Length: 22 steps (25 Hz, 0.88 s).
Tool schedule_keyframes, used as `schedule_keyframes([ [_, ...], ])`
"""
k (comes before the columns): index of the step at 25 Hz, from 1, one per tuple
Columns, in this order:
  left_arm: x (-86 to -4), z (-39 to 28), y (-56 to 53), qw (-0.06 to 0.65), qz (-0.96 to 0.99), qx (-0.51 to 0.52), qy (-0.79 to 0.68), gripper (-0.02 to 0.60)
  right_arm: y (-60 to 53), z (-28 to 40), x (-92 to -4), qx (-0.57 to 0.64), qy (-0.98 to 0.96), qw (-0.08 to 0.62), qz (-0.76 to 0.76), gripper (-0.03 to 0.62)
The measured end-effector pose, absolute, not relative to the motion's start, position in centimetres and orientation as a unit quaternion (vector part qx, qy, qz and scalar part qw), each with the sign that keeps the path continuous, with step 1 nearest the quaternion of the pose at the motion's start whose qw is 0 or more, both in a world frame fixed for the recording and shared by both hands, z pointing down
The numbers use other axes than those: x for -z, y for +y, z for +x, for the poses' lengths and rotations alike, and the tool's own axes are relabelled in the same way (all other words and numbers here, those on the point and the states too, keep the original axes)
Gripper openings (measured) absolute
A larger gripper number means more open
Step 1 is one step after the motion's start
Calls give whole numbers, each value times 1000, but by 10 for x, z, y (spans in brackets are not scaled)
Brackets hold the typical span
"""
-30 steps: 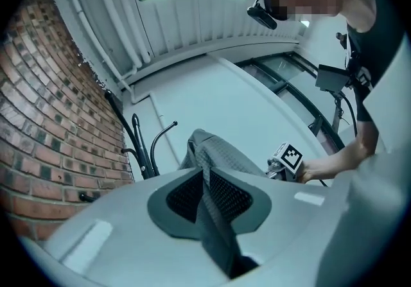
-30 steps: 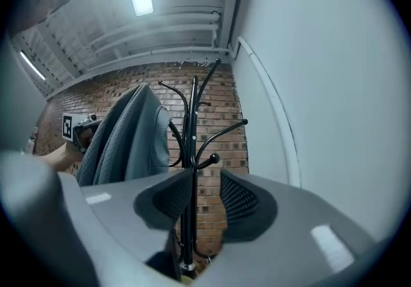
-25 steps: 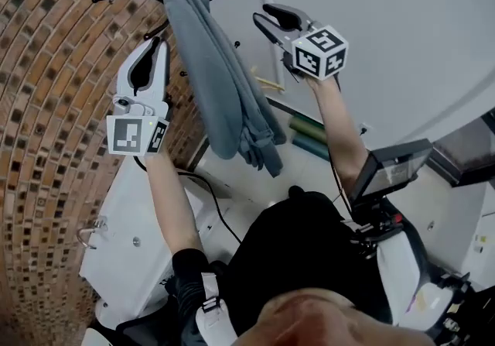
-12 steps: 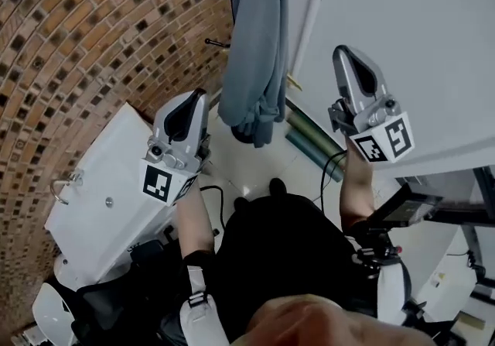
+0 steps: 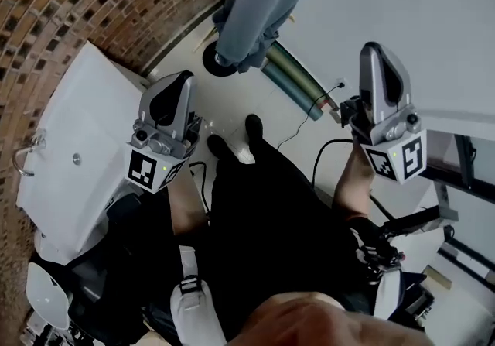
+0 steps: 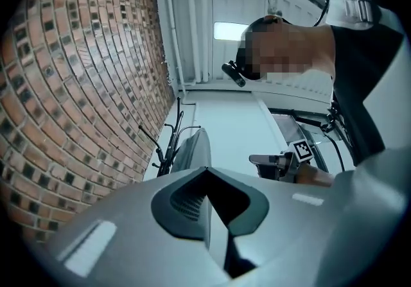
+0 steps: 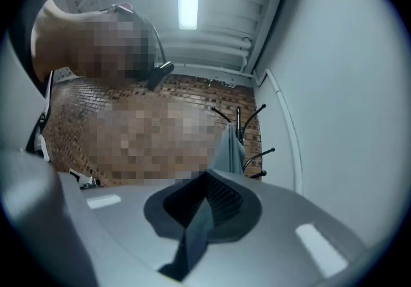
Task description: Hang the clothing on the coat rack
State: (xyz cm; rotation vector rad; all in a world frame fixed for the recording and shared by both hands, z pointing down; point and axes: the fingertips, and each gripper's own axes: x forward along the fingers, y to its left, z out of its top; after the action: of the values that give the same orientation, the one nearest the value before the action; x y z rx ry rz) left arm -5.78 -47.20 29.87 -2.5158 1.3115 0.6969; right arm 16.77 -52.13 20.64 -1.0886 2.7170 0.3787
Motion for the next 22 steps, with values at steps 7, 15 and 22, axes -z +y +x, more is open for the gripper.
schedule_keyframes([
  [7, -303, -31, -448, 109, -862, -209, 448, 3, -488, 174, -222, -124, 917, 84, -370, 3],
  [15, -245, 26, -451, 142, -869, -164, 444, 3, -517, 171, -214, -133, 937, 68, -317, 3],
  [22, -204, 96, -426, 172, -860, -153, 455, 3, -497, 204, -201, -136, 948, 95, -270, 3],
])
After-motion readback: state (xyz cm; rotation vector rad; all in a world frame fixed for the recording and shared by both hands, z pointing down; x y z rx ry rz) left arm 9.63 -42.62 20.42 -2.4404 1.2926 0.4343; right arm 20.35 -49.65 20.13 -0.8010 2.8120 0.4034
